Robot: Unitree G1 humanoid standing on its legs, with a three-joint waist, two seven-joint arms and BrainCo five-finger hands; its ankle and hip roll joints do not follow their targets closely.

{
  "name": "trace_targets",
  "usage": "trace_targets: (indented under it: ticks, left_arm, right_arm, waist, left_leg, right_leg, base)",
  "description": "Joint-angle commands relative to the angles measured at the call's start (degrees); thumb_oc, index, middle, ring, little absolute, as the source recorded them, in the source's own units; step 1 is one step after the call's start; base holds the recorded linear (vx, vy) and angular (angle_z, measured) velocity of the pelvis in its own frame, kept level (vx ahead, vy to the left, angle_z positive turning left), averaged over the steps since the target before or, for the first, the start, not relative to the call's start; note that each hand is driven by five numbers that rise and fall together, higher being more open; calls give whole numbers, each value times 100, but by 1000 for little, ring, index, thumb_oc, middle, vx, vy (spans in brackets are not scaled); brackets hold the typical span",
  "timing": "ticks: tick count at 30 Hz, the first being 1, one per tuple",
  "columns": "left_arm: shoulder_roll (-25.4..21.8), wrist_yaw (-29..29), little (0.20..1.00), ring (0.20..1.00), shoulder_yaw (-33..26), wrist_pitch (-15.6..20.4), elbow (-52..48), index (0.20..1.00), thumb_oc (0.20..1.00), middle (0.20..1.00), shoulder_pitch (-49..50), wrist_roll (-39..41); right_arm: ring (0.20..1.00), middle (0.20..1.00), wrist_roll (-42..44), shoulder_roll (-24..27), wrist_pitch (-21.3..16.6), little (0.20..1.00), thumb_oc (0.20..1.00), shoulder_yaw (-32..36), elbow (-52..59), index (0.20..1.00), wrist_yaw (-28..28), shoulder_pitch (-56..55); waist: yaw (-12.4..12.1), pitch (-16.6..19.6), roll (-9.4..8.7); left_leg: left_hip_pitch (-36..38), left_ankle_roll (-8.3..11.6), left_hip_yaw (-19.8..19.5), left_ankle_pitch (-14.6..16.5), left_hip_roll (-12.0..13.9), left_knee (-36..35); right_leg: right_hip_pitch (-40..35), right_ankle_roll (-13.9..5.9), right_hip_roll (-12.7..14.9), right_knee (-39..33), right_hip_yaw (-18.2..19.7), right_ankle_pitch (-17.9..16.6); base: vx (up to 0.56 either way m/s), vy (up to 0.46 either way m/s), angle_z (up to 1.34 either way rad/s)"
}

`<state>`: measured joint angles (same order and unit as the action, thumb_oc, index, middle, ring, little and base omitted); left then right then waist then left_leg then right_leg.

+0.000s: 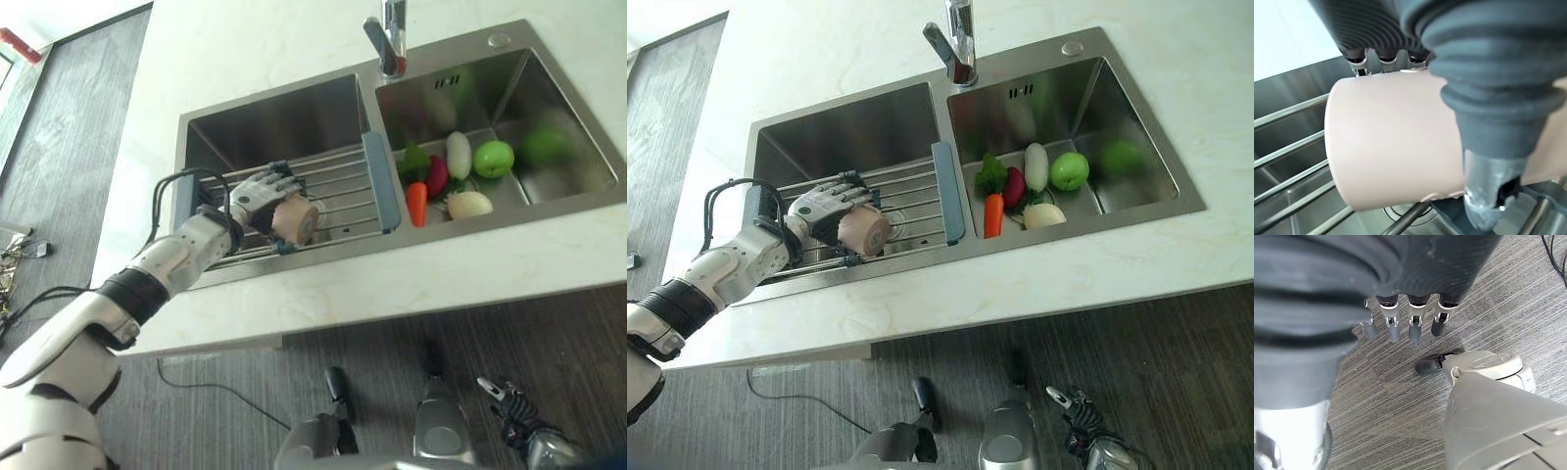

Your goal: Place the dishes in the dishwasher.

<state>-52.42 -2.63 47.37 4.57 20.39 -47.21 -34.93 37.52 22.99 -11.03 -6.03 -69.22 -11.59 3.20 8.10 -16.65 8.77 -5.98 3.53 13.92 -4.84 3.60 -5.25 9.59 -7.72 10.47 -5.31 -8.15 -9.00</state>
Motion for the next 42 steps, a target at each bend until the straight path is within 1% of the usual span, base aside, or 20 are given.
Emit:
trace_targets:
  ticks: [1, 7, 13, 18, 20, 21, 22, 25, 26, 27, 29, 33, 35, 36, 38, 40, 42]
  left_arm:
    - [-252, -75, 1000, 1000, 89, 21, 421, 1000, 1000, 1000, -185, -55]
    - [-202, -51, 1000, 1000, 95, 155, 670, 1000, 1000, 1000, -154, -132]
    - [-2, -108, 1000, 1000, 163, 173, 1059, 1000, 1000, 1000, -78, -350]
    - [93, 56, 1000, 1000, 224, 27, 1259, 1000, 1000, 1000, -78, -353]
    - [153, 187, 1000, 1000, 250, -133, 1301, 1000, 1000, 1000, -75, -180]
    - [166, 211, 1000, 1000, 242, -35, 1303, 1000, 1000, 1000, -61, -198]
    - [163, 280, 1000, 1000, 234, -44, 1285, 1000, 1000, 1000, -49, -136]
    - [110, 586, 1000, 1000, 253, -189, 1147, 1000, 1000, 1000, -66, -199]
    - [89, 627, 799, 799, 270, -193, 1124, 799, 799, 799, -76, -212]
    - [66, 651, 200, 200, 289, -171, 1101, 200, 200, 200, -88, -240]
    - [20, 655, 200, 200, 305, -86, 1065, 200, 200, 200, -114, -337]
    - [-150, 798, 200, 200, 499, 239, 1070, 200, 200, 200, -253, -563]
    - [-132, 948, 200, 200, 656, 509, 1219, 200, 200, 200, -286, -581]
    - [-113, 1023, 200, 200, 707, 539, 1262, 200, 200, 200, -307, -538]
    - [-44, 1066, 200, 200, 828, 735, 1386, 200, 200, 200, -335, -416]
    - [40, 1044, 200, 200, 930, 807, 1535, 200, 200, 200, -351, -329]
    - [39, 952, 200, 200, 970, 788, 1572, 200, 200, 200, -363, -455]
  right_arm:
    - [1000, 1000, 265, -44, -204, 1000, 1000, 87, 25, 1000, -48, 219]
    - [1000, 1000, 286, -22, -205, 1000, 1000, 101, 5, 1000, -38, 244]
    - [1000, 1000, 246, -12, -183, 1000, 1000, 61, -6, 1000, -28, 299]
    - [1000, 1000, 196, 3, -151, 1000, 1000, 32, -3, 1000, -1, 344]
    - [1000, 1000, 218, 3, -163, 1000, 1000, 0, 12, 1000, 22, 369]
    - [1000, 1000, 231, 7, -162, 1000, 1000, 3, 15, 1000, 28, 380]
    - [1000, 1000, 234, 8, -161, 1000, 1000, 7, 18, 1000, 30, 380]
    - [1000, 1000, 220, 10, -153, 1000, 1000, 29, 39, 1000, 32, 368]
    - [1000, 1000, 230, 11, -146, 1000, 1000, 34, 43, 1000, 39, 370]
    - [1000, 1000, 235, 8, -149, 1000, 1000, 38, 36, 1000, 45, 370]
    - [1000, 1000, 232, 4, -164, 1000, 1000, 46, 32, 1000, 46, 360]
    - [1000, 1000, 246, 60, -177, 1000, 1000, 55, -3, 1000, 26, 384]
    - [1000, 1000, 230, 88, -161, 1000, 1000, 44, -42, 1000, 24, 428]
    - [1000, 1000, 216, 98, -154, 1000, 1000, 39, -48, 1000, 19, 443]
    - [1000, 1000, 176, 131, -122, 1000, 1000, 19, -41, 1000, 17, 480]
    - [1000, 1000, 136, 159, -95, 1000, 1000, 0, -39, 1000, 38, 535]
    - [1000, 1000, 139, 173, -72, 1000, 1000, -16, -23, 1000, 62, 553]
  waist:
    - [98, -63, -228]
    - [102, -66, -218]
    - [141, -63, -226]
    - [171, -63, -215]
    - [180, -76, -206]
    - [180, -83, -204]
    - [178, -83, -202]
    - [175, -83, -199]
    - [171, -84, -198]
    - [166, -80, -196]
    - [162, -78, -190]
    - [180, -77, -169]
    - [204, -61, -160]
    - [219, -59, -159]
    - [265, -53, -160]
    - [301, -53, -154]
    - [313, -55, -150]
  left_leg:
    - [-18, 126, -329, 509, 82, 88]
    - [-17, 129, -324, 504, 75, 99]
    - [-3, 115, -298, 515, 69, 97]
    - [16, 118, -272, 517, 70, 91]
    - [3, 115, -276, 519, 59, 94]
    - [0, 115, -279, 515, 55, 92]
    - [-1, 115, -280, 515, 55, 91]
    - [2, 114, -272, 520, 59, 84]
    - [1, 113, -274, 520, 60, 83]
    - [-3, 115, -278, 519, 59, 83]
    - [4, 113, -280, 528, 60, 80]
    - [10, 115, -264, 528, 57, 84]
    - [31, 116, -253, 534, 56, 83]
    - [33, 115, -246, 534, 56, 84]
    - [54, 112, -221, 542, 54, 83]
    - [67, 108, -197, 549, 48, 82]
    - [66, 106, -190, 552, 46, 85]
  right_leg:
    - [147, -444, 329, 142, 336, 228]
    - [144, -445, 342, 149, 327, 224]
    - [162, -434, 326, 162, 359, 231]
    - [164, -434, 331, 164, 360, 229]
    - [178, -433, 332, 172, 372, 239]
    - [188, -432, 329, 175, 375, 235]
    - [189, -433, 328, 172, 373, 232]
    - [186, -440, 330, 158, 352, 223]
    - [184, -441, 330, 154, 348, 222]
    - [183, -445, 332, 150, 343, 220]
    - [183, -449, 338, 151, 331, 219]
    - [178, -454, 346, 150, 326, 216]
    - [171, -457, 345, 157, 327, 219]
    - [172, -459, 344, 160, 334, 221]
    - [176, -459, 343, 169, 356, 227]
    - [179, -460, 338, 167, 382, 235]
    - [186, -457, 335, 175, 397, 242]
  base:
    - [0, 0, 0]
    - [0, 0, 0]
    - [0, 0, 0]
    - [0, 0, 0]
    - [-16, 5, -1]
    - [-30, 5, 0]
    - [0, 0, 0]
    - [0, 0, 0]
    - [0, 0, 0]
    - [0, 0, 0]
    - [0, 0, 0]
    - [0, 0, 0]
    - [0, 0, 0]
    - [0, 0, 0]
    - [9, 15, -2]
    - [13, 40, -10]
    - [1, 18, -3]
